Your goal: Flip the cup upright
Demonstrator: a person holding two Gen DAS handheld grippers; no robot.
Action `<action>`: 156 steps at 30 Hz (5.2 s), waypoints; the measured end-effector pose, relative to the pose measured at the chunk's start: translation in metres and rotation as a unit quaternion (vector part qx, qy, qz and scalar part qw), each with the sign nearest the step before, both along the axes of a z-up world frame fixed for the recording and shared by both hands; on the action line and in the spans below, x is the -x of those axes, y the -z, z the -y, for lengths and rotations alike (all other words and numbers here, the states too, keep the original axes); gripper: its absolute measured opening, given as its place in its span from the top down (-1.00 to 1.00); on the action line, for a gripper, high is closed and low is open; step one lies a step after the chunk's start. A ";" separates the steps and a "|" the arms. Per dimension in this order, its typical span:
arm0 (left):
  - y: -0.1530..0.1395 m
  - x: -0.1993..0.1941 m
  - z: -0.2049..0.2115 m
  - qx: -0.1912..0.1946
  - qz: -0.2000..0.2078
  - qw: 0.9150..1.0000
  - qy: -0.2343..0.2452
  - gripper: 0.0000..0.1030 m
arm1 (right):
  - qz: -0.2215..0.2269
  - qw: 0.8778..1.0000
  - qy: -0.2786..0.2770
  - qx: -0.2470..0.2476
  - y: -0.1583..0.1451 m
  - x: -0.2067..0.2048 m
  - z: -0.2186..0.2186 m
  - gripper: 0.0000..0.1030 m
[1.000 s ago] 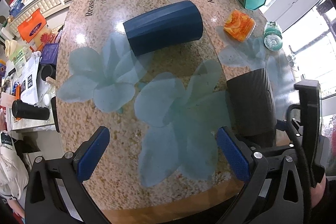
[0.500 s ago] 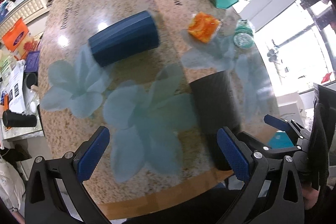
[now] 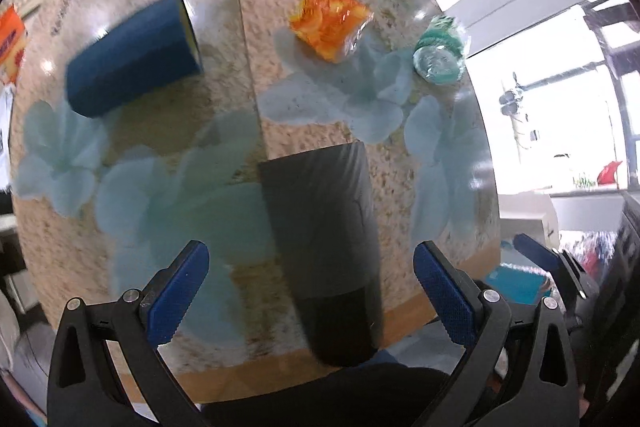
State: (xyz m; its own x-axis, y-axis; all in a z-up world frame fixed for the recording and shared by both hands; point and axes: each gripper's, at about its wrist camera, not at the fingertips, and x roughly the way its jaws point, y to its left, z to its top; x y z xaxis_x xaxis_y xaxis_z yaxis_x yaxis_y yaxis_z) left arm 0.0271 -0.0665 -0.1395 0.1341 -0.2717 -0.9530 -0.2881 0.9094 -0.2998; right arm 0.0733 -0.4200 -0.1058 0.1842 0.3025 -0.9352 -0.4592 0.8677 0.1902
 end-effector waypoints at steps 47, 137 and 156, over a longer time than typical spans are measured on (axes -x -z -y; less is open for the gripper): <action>-0.003 -0.023 0.010 -0.020 0.061 0.996 -0.063 -0.55 | -0.022 0.999 -0.012 -0.033 0.012 -0.042 0.031 -1.00; -0.143 0.085 -0.072 -0.097 0.266 0.954 0.093 -1.00 | 0.214 0.976 0.039 -0.010 -0.107 0.074 -0.083 -1.00; -0.142 0.083 -0.072 -0.087 0.270 0.953 0.109 -1.00 | 0.241 0.969 0.056 0.011 -0.111 0.086 -0.089 -1.00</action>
